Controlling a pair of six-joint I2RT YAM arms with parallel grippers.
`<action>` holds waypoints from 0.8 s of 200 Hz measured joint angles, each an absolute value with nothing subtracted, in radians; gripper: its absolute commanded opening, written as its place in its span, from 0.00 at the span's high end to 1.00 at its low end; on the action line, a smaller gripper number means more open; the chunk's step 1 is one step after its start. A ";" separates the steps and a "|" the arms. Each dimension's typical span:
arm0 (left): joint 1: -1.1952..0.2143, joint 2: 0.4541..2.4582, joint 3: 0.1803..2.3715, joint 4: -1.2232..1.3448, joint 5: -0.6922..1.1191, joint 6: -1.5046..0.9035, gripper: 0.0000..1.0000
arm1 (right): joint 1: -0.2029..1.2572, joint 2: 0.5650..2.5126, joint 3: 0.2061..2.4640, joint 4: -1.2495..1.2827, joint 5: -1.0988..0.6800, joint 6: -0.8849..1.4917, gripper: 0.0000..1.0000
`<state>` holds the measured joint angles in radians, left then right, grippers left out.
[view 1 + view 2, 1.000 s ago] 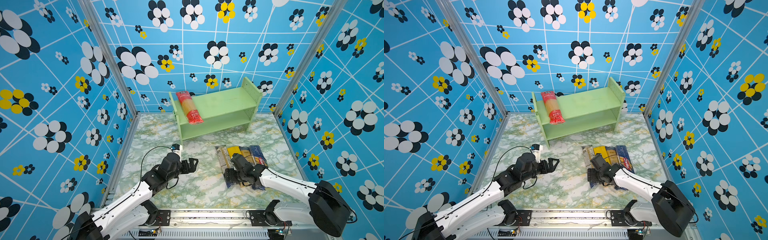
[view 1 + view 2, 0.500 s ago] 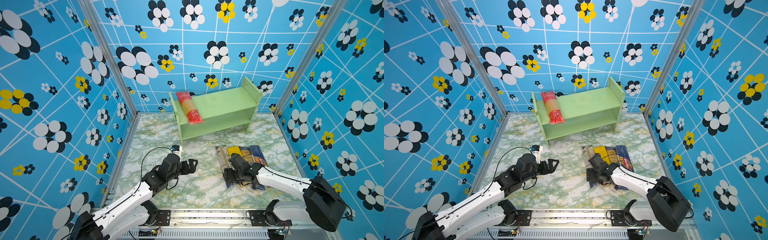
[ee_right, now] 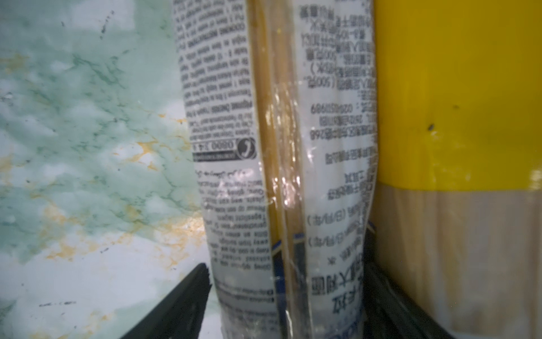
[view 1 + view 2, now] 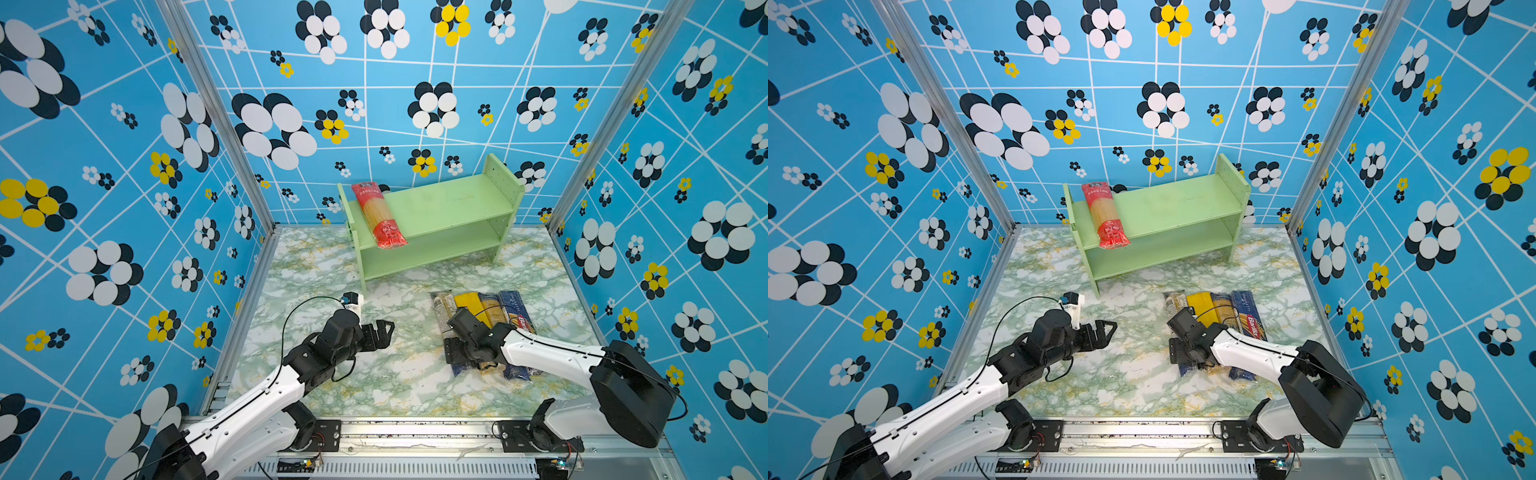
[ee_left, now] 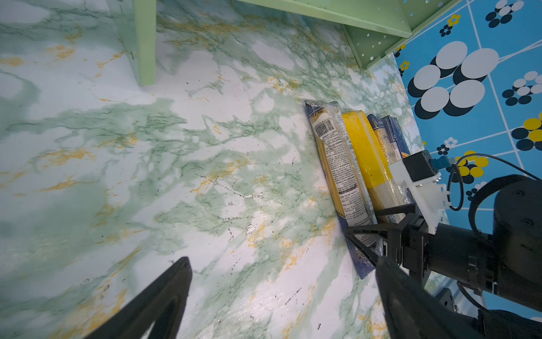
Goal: Arrange pasta packages on shelves
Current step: Move the pasta bag to the center of the table.
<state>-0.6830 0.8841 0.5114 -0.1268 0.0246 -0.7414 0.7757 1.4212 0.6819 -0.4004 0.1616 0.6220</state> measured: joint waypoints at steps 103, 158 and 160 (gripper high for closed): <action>-0.681 0.884 0.511 -0.127 0.025 -0.741 0.01 | 0.783 1.477 0.715 -0.404 0.190 0.639 0.15; -0.674 0.884 0.511 -0.127 0.026 -0.741 0.01 | 0.786 1.526 0.762 -0.362 0.146 0.615 0.15; -0.674 0.884 0.511 -0.127 0.026 -0.741 0.01 | 0.786 1.527 0.762 -0.359 0.142 0.614 0.15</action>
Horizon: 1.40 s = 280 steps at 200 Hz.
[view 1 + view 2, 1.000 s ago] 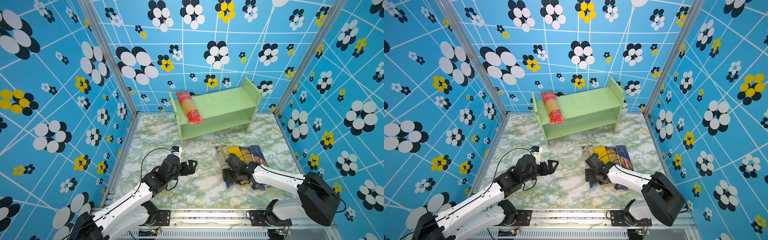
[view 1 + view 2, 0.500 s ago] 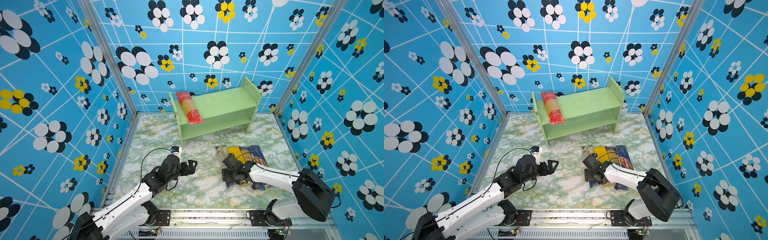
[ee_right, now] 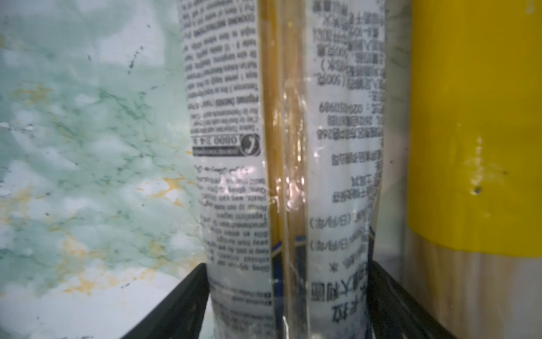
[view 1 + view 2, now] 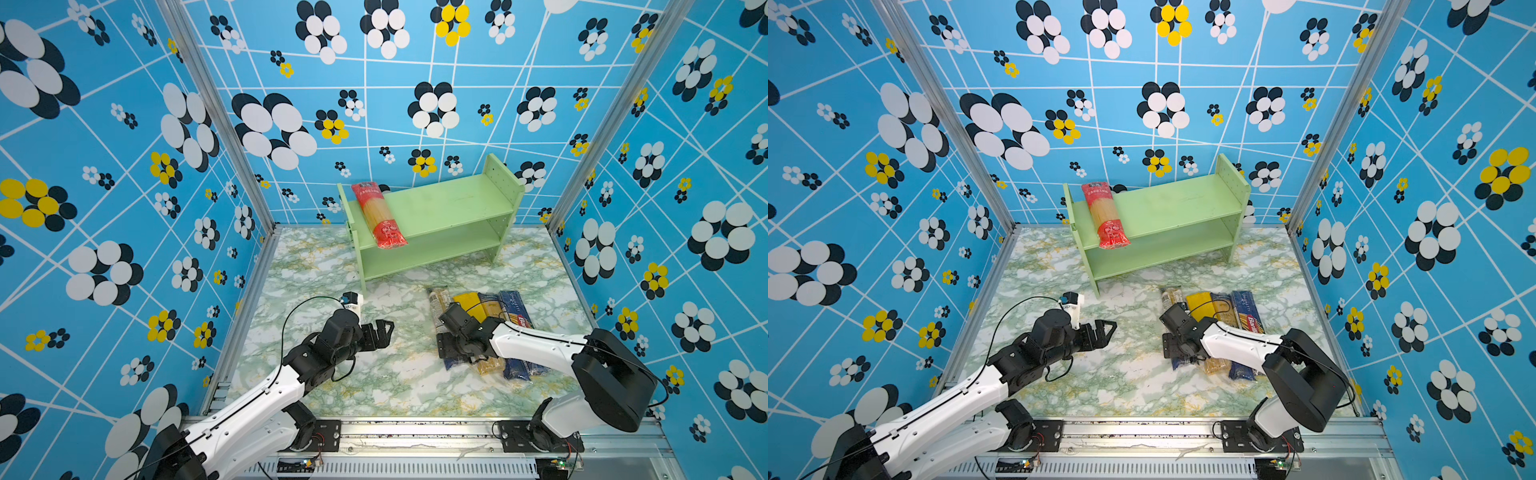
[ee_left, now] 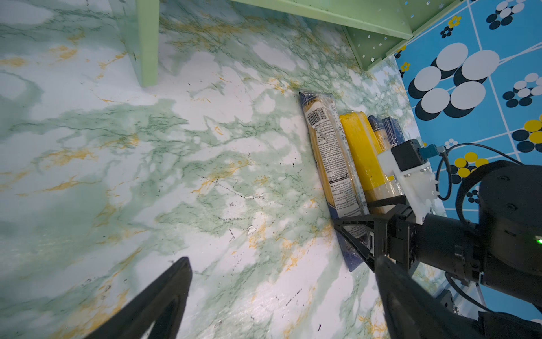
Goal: Arrange pasta packages on shelves
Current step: Move the pasta bag to the center of the table.
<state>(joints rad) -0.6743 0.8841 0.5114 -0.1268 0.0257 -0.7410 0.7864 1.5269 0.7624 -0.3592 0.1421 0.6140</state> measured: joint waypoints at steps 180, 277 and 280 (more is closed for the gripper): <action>-0.663 0.883 0.493 -0.127 0.029 -0.741 0.01 | 0.796 1.535 0.775 -0.381 0.149 0.618 0.11; -0.660 0.856 0.490 -0.127 0.029 -0.741 0.01 | 0.798 1.538 0.775 -0.384 0.163 0.618 0.08; -0.660 0.856 0.490 -0.127 0.029 -0.741 0.01 | 0.798 1.538 0.775 -0.384 0.164 0.618 0.08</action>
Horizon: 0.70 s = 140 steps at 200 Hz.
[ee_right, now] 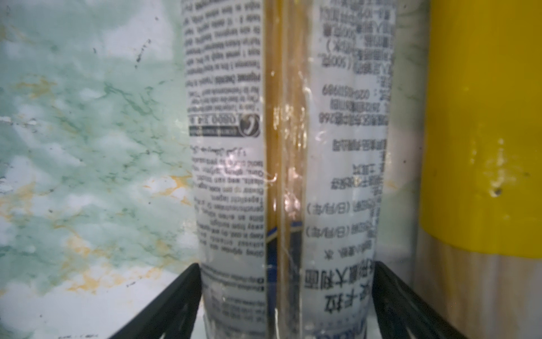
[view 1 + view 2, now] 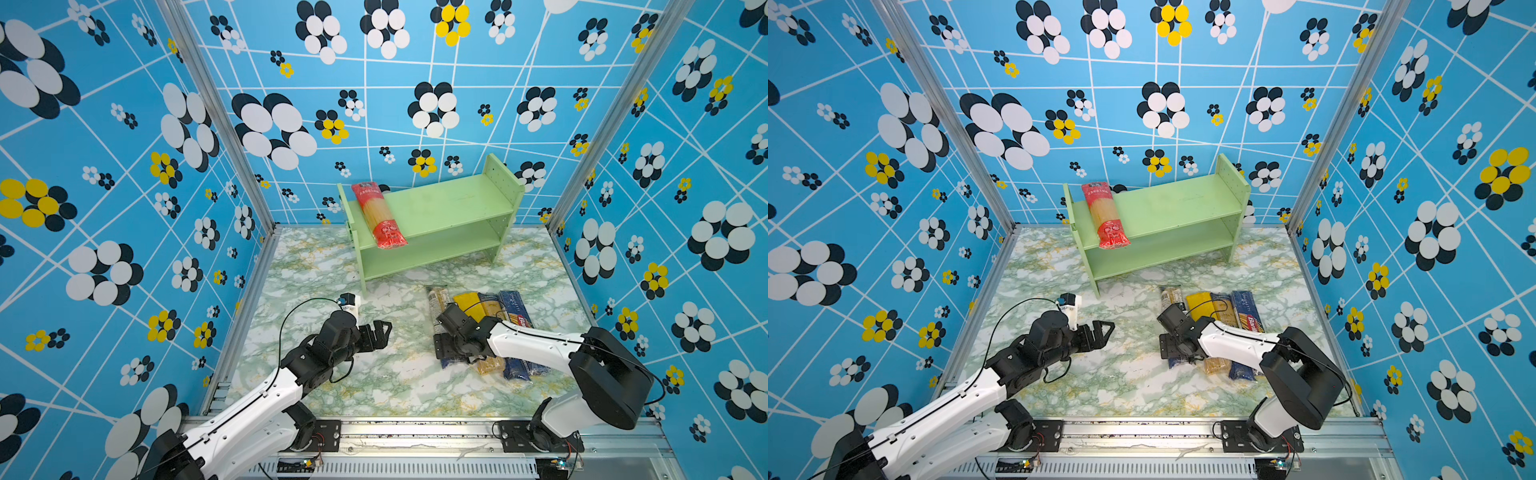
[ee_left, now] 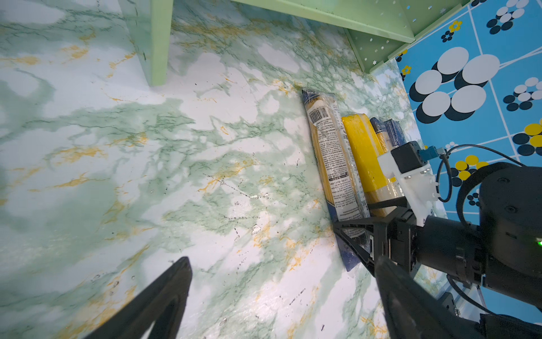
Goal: Arrange pasta packages on shelves
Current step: Move the pasta bag to the center of the table, then pick up the pasta bag from the center of the table.
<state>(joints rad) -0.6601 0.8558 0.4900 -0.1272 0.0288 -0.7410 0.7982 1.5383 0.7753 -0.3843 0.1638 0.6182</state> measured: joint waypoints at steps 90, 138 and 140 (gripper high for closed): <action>-0.660 0.852 0.484 -0.127 0.029 -0.741 0.01 | 0.799 1.576 0.802 -0.384 0.199 0.617 0.08; -0.654 0.852 0.484 -0.127 0.029 -0.741 0.01 | 0.799 1.599 0.822 -0.389 0.214 0.617 0.09; -0.654 0.852 0.484 -0.128 0.029 -0.741 0.01 | 0.799 1.600 0.823 -0.389 0.215 0.617 0.09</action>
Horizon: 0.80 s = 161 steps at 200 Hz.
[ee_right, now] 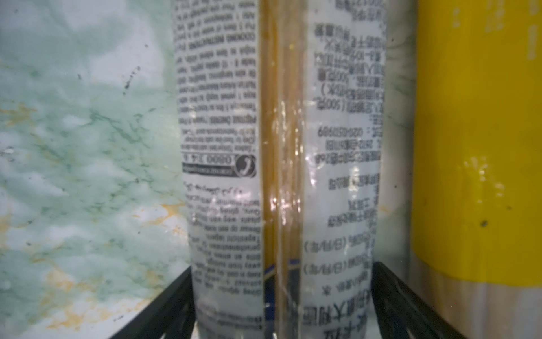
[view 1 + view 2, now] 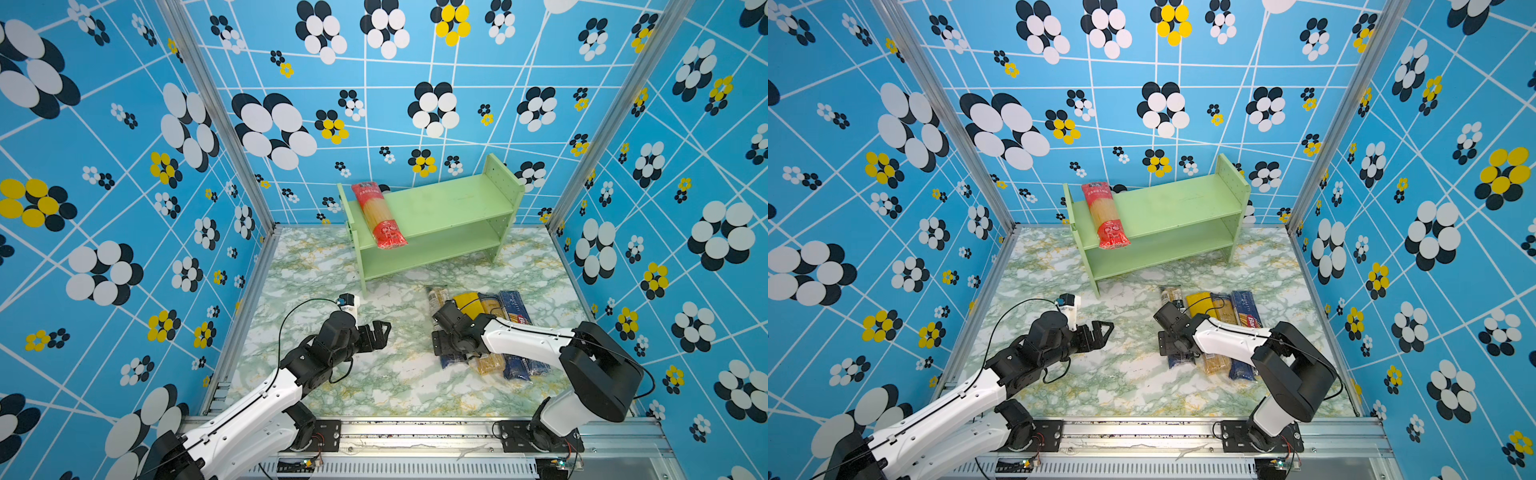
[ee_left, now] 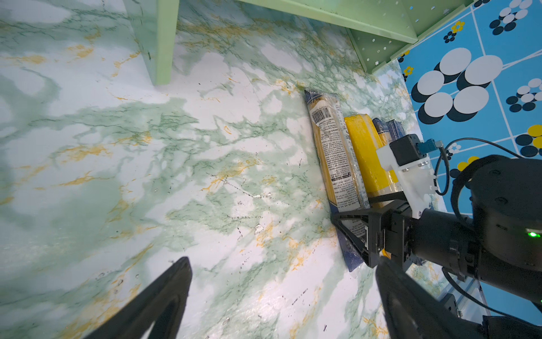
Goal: Arrange pasta packages on shelves
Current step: Pick up the pasta bag from the center of the table.
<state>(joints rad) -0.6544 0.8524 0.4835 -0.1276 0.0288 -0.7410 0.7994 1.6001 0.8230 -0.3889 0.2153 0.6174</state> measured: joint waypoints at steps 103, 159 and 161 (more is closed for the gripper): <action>-0.646 0.852 0.484 -0.128 0.029 -0.741 0.01 | 0.801 1.659 0.886 -0.415 0.220 0.614 0.15; -0.641 0.849 0.484 -0.128 0.029 -0.741 0.01 | 0.805 1.671 0.897 -0.412 0.220 0.609 0.19; -0.641 0.849 0.484 -0.128 0.029 -0.741 0.01 | 0.805 1.671 0.897 -0.411 0.220 0.609 0.19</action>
